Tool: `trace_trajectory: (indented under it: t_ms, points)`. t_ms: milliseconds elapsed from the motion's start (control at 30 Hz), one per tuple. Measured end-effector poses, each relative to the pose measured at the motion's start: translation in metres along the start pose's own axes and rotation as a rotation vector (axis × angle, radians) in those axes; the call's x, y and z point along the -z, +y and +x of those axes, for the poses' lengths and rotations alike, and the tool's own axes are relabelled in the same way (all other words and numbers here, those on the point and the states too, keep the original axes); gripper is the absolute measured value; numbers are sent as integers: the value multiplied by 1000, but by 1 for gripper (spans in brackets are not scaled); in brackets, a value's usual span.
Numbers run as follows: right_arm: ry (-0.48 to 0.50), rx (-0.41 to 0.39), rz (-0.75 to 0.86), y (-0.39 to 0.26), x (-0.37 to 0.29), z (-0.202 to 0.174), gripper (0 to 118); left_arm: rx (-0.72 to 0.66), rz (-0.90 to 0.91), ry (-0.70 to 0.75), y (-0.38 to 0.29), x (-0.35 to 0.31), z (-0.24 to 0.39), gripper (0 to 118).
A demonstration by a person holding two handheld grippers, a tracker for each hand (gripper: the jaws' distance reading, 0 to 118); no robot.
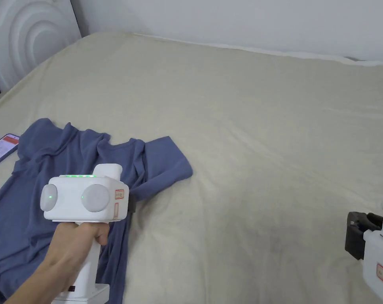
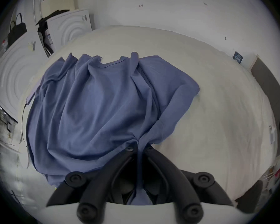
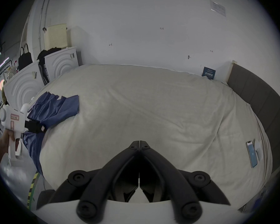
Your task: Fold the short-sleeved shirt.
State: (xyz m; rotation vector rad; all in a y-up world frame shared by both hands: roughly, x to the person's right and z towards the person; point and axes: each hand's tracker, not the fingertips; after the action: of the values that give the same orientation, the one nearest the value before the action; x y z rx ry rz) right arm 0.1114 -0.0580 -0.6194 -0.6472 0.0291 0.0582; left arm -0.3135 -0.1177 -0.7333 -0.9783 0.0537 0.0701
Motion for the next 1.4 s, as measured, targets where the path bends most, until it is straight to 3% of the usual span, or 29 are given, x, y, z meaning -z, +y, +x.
trace_trajectory:
  t_ms: [200, 400, 667, 933, 1033, 1200, 1233, 1267, 1300, 1333, 1367, 1400]
  points:
    - [-44, 5, 16, -22, -38, 38, 0, 47, 11, -17, 17, -23, 46, 4]
    - [-84, 31, 23, -52, -71, 77, 0, 157, 42, -78, 47, -24, 140, 4]
    - [-158, 147, -17, -80, -87, 144, 0, 413, 56, -299, 80, -6, 377, 4]
    - [-284, 255, -80, -106, -92, 208, 0, 683, -14, -582, 24, 10, 634, 4]
    - [-307, 279, -89, -112, -92, 220, 0, 715, -65, -664, -4, 6, 682, 4]
    - [-301, 289, -108, -115, -88, 222, 0, 662, -95, -652, -13, 25, 687, 5]
    - [-294, 285, -107, -114, -88, 221, 0, 636, -87, -642, -10, 28, 680, 27]
    - [-290, 283, -104, -114, -88, 218, 0, 608, -71, -627, -5, 29, 673, 79]
    - [-284, 282, -103, -113, -88, 215, 0, 618, -89, -602, -2, 32, 665, 118]
    - [-275, 282, -99, -112, -88, 211, 0, 607, 4, -633, 15, -14, 625, 107]
    - [-270, 282, -96, -111, -89, 208, 0, 618, -43, -610, 28, -40, 603, 106]
    - [-262, 285, -87, -110, -90, 204, 0, 595, -71, -601, 19, 1, 613, 109]
